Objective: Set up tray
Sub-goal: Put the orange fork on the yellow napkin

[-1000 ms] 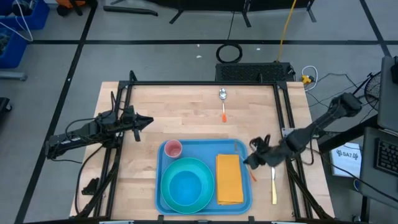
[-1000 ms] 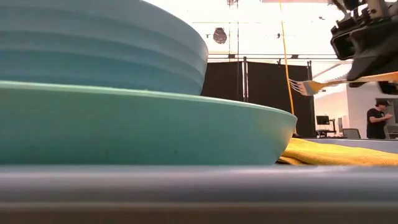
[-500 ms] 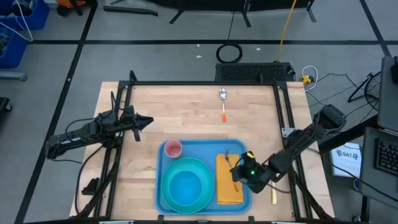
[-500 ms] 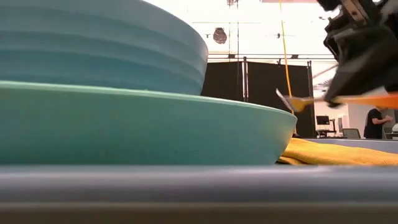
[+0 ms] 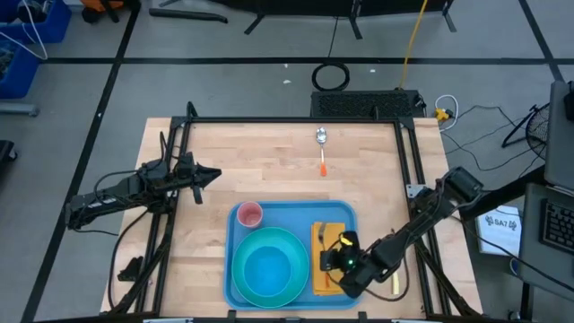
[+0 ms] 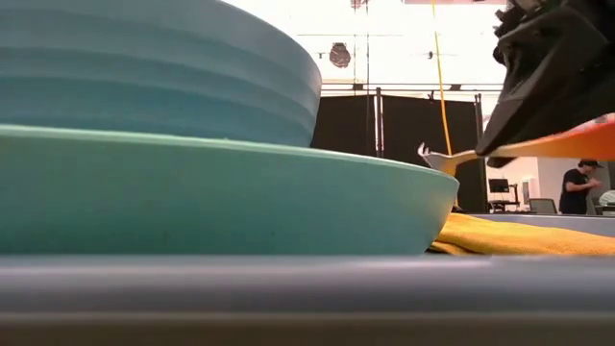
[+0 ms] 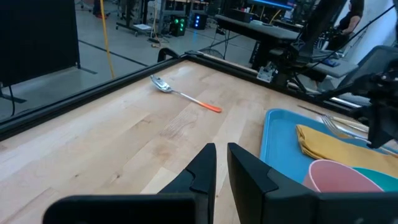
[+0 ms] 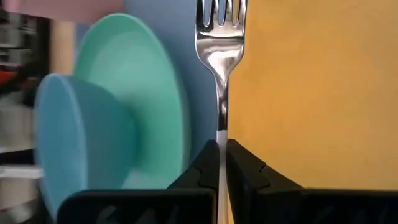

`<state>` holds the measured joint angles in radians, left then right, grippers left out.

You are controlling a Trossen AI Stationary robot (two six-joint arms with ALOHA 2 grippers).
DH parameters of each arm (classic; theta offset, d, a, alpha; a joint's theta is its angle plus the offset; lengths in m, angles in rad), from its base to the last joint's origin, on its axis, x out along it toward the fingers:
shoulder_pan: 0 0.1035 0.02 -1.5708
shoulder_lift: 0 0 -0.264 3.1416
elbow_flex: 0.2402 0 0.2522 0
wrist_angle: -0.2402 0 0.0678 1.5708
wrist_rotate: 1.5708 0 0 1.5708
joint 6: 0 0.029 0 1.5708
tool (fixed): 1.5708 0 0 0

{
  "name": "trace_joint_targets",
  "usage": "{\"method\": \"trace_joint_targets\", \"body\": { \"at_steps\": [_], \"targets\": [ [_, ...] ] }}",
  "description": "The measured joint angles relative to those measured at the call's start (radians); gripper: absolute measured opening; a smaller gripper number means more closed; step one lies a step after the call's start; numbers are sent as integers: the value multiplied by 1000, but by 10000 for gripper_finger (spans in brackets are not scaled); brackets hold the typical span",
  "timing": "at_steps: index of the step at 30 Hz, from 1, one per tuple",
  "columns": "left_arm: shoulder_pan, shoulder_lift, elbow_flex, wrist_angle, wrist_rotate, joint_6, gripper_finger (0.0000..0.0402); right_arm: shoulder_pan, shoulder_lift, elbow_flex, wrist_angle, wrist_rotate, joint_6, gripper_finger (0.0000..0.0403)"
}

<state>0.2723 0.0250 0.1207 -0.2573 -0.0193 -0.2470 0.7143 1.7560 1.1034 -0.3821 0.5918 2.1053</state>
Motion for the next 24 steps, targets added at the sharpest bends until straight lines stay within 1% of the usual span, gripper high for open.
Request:
{"method": "trace_joint_targets", "body": {
  "at_steps": [3, 5, 11, 14, 21, 24],
  "targets": [
    [0, 0, 0, 0, 0, 0, 42, -16, 24, 69, -129, -20, -2, 0],
    [0, 0, 0, 0, 0, 0, 42, -27, 40, 97, -163, -14, -11, 0],
    [0, 0, 0, 0, 0, 0, 42, -60, 122, 134, -172, -16, -41, 0],
    [0, 0, 0, 0, 0, 0, 42, -61, 153, 146, -173, -16, -30, 0],
    [0, 0, 0, 0, 0, 0, 42, -45, 151, 168, -189, -23, 26, 0],
    [0, 0, 0, 0, 0, 0, 42, -44, 150, 181, -223, -73, 35, 0]
  ]
}}
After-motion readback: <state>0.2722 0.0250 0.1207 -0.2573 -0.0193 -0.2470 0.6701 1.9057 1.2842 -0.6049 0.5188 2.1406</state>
